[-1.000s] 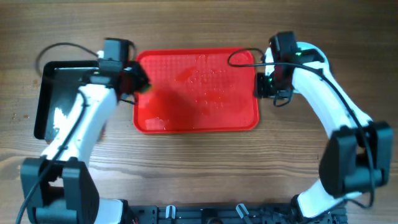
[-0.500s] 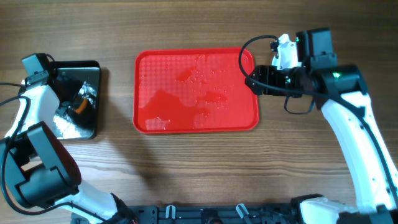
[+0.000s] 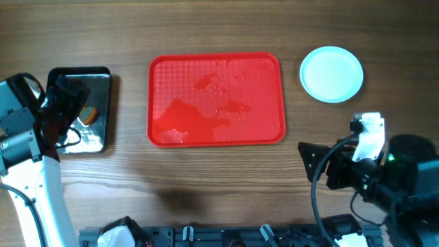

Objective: Clean dirty plates on tray and stack at the side

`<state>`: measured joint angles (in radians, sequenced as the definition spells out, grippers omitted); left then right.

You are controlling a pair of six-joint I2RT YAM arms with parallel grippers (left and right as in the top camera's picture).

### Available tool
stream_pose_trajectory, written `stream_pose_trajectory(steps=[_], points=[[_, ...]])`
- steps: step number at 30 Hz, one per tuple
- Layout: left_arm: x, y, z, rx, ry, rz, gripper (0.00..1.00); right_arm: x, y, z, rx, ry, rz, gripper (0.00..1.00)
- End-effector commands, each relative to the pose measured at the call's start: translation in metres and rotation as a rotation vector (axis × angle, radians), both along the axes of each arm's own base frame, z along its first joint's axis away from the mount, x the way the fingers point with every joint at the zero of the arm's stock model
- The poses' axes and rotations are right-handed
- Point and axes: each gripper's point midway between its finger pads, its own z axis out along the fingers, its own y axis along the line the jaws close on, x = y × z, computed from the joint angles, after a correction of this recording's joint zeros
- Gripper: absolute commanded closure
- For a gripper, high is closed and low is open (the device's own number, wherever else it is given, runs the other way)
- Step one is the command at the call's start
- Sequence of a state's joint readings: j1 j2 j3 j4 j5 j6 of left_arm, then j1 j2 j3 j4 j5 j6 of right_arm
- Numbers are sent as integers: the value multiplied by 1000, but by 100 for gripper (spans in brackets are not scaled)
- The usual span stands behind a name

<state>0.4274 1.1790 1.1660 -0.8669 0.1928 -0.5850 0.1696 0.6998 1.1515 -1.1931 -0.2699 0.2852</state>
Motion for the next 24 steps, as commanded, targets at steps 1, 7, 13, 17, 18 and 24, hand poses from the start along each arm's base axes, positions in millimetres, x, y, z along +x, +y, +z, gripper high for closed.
stream_pose_trajectory(steps=[1,7,13,17,18,24], points=[[1,-2,0,-11,-5,-14,0,13,-17,-29,70,107,-241,0],[1,-2,0,-11,-5,-14,0,22,-18,-57,324,374,-596,0],[1,-2,0,-11,-5,-14,0,25,-13,-64,225,365,-538,0],[1,-2,0,-11,-5,-14,0,39,-11,-31,136,69,-344,0],[1,-2,0,-11,-5,-13,0,38,-12,-29,140,24,-333,0],[1,-2,0,-11,-5,-14,0,46,2,-56,242,-406,-155,0]])
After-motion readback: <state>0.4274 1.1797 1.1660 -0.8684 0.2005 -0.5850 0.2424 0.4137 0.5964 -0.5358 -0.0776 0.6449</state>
